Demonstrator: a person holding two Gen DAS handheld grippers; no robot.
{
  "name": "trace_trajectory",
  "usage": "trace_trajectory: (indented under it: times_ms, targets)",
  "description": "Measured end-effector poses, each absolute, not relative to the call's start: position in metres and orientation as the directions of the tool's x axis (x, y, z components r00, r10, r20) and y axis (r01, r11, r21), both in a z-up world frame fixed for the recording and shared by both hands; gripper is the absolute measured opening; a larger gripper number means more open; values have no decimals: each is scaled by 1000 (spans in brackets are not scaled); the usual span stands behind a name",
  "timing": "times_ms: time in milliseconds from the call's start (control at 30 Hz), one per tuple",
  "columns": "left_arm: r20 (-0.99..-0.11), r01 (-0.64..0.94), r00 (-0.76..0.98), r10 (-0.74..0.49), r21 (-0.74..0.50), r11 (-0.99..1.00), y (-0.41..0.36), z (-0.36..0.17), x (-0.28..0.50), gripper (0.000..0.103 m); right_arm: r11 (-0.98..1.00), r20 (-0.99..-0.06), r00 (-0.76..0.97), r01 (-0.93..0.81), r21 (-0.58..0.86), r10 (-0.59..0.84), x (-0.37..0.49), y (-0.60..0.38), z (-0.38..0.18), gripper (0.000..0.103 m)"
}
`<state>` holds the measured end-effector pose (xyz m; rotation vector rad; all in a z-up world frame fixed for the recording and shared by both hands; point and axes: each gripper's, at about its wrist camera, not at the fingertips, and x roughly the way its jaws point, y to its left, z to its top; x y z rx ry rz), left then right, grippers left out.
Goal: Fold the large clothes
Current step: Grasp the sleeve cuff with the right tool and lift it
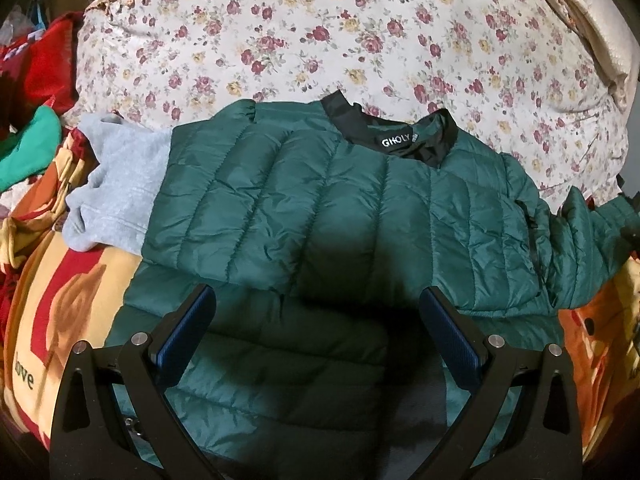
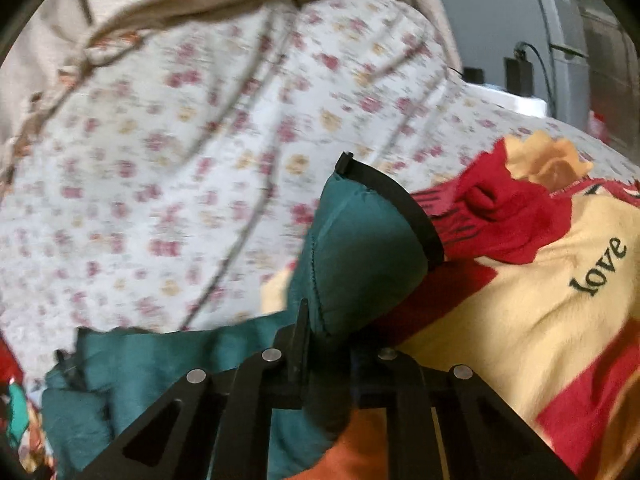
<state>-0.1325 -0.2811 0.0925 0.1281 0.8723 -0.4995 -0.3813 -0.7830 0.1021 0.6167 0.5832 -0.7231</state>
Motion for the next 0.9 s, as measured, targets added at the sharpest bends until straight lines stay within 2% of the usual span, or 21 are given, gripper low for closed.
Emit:
trace_trajectory:
  times_ms: [400,900]
  targets:
    - [-741,427,585,-331,-66,902,-261,104,-132,102,758,-611,735,569,319,-294,-363,-697,146,12]
    - [-733,402,594,-331,-86,912,-243,108,-130,102,872,-648,754,383,304,-106,-301,-609,143,12]
